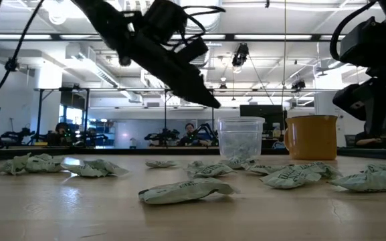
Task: Pick and place Stevia / Truvia into bins
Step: Put the green stevia packet into the transparent bin
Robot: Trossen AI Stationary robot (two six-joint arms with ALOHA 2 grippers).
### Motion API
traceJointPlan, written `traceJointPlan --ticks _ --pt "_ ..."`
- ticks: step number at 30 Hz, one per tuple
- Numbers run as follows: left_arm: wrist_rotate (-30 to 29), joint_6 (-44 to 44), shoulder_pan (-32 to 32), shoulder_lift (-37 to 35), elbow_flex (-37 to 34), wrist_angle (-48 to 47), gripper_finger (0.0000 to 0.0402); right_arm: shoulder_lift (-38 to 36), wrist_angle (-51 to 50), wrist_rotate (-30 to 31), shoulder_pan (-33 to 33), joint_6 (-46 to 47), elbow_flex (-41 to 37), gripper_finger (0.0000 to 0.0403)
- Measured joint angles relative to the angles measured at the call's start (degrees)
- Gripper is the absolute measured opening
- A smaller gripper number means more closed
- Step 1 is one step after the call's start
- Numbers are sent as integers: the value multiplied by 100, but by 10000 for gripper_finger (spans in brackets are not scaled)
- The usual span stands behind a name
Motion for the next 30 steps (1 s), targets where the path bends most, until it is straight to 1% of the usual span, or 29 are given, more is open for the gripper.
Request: traceJointPlan --ticks 4,9,15,19,24,30 --pt "35 -187 -149 -470 -53 -741 131 -1 389 0 3 0 -145 85" --pt "39 -414 -387 -1035 -351 -1214 131 -1 1150 0 3 -138 -506 80" --pt "59 -630 -678 -1917 -1200 -1110 131 3 1736 2 3 -193 -853 85" --pt "54 -872 -806 -2563 -1875 -948 131 146 2172 3 3 -294 -966 86" --pt "50 -1094 -851 -3378 -2688 -545 131 687 2747 2 3 -561 -936 81" --pt "36 -1192 -849 -4178 -3419 31 131 1494 2749 2 3 -860 -519 81"
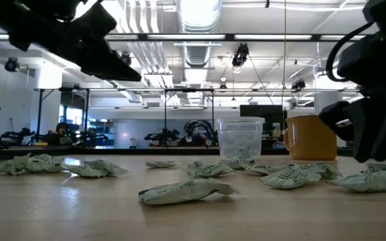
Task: Pick and place Stevia / Truvia into bins
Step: Put the green stevia packet into the transparent bin
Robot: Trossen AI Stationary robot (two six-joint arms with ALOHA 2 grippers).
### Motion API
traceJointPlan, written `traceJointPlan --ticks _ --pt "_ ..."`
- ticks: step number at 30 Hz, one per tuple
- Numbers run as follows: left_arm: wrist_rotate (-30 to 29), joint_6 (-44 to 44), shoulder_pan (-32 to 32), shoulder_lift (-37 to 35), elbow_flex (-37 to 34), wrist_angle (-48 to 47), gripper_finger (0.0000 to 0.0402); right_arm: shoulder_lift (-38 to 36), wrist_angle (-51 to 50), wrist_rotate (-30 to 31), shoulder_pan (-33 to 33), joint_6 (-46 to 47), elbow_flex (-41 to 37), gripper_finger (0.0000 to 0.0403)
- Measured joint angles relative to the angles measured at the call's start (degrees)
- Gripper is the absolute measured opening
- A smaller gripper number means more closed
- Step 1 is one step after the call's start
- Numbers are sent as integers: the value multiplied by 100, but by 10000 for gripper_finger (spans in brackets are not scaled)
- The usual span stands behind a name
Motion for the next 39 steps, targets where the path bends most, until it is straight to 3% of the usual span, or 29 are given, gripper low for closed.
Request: traceJointPlan --ticks 9,23,39 --pt "-1 -5 0 -616 -590 354 131 338 -1416 24 -4 22 701 89" --pt "2 -1 4 -366 -583 566 131 -165 -1792 44 -2 62 678 78" --pt "3 -1 4 -338 -590 602 131 135 -1858 58 0 295 679 62"
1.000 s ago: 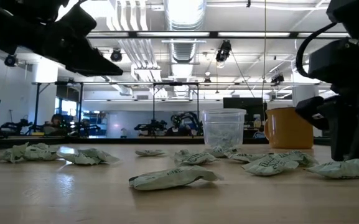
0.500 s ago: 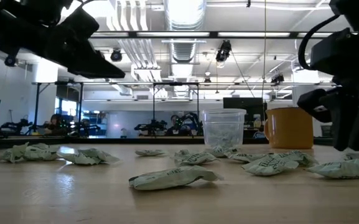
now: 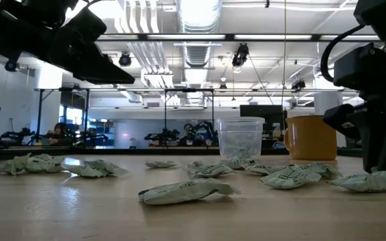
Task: Pick and place Stevia / Truvia into bins
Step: Put the green stevia packet into the transparent bin
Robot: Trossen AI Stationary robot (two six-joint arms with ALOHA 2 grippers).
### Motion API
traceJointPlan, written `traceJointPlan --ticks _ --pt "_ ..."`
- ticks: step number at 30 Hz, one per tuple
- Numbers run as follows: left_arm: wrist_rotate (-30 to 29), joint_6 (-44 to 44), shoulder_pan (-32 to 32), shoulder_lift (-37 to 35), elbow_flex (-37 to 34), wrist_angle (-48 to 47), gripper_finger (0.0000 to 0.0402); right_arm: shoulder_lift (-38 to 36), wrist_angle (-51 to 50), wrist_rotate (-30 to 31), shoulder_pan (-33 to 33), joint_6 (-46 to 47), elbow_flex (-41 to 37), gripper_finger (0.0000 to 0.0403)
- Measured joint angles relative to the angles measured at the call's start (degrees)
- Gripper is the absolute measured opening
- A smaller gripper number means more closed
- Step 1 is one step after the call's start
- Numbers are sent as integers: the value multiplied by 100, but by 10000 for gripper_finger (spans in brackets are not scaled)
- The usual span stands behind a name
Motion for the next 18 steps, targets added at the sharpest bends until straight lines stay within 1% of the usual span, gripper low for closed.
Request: traceJointPlan --ticks 6,10,15,18 --pt "0 0 0 0 0 1 131 -31 -65 -10 0 -383 69 18" --pt "0 2 0 2 0 2 131 -26 -68 46 -3 -604 141 10" --pt "0 5 0 2 0 2 131 -120 -80 543 -6 -1170 300 9" --pt "0 34 -3 2 0 29 131 -254 -72 1158 -4 -1700 439 9"
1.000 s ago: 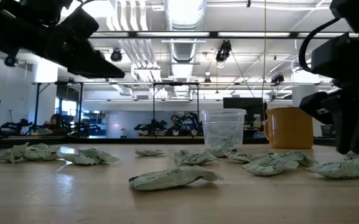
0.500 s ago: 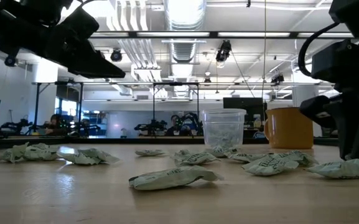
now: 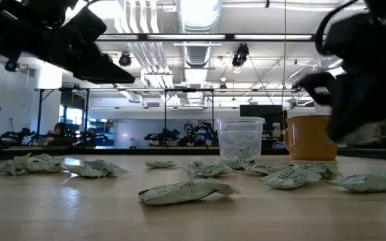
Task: Pick and place Stevia / Truvia into bins
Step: Put the green stevia packet into the transparent bin
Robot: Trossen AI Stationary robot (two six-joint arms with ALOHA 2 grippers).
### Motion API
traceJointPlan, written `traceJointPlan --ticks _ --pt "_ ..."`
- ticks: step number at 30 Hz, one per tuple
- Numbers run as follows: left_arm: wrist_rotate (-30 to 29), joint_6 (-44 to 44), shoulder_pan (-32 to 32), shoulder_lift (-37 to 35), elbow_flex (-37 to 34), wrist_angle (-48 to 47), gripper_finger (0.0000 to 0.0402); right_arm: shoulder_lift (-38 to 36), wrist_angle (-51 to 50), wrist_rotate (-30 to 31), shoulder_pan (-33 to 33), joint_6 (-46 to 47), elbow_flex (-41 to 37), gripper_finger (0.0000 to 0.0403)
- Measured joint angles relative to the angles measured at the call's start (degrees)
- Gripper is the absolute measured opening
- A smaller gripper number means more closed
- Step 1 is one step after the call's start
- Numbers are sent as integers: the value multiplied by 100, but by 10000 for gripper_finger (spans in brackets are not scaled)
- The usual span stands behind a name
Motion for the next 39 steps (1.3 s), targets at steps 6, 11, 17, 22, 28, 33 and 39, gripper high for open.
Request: traceJointPlan --ticks 6,11,17,22,28,33,39 --pt "0 14 -1 0 0 28 131 -160 48 2041 -123 -916 341 9" --pt "0 14 -1 0 0 42 131 -166 412 2607 -694 -1416 531 9" --pt "0 14 0 0 1 39 131 -157 987 1922 -1728 -1718 614 9" --pt "0 14 3 0 2 36 131 -157 1086 1655 -2455 -1672 616 9" --pt "-36 27 6 0 2 36 131 -157 1102 1243 -2959 -1593 616 9" --pt "-179 27 7 0 2 35 131 -155 1137 393 -3203 -1529 616 9" --pt "-191 27 7 0 2 34 131 -155 1146 370 -3287 -1436 614 37"
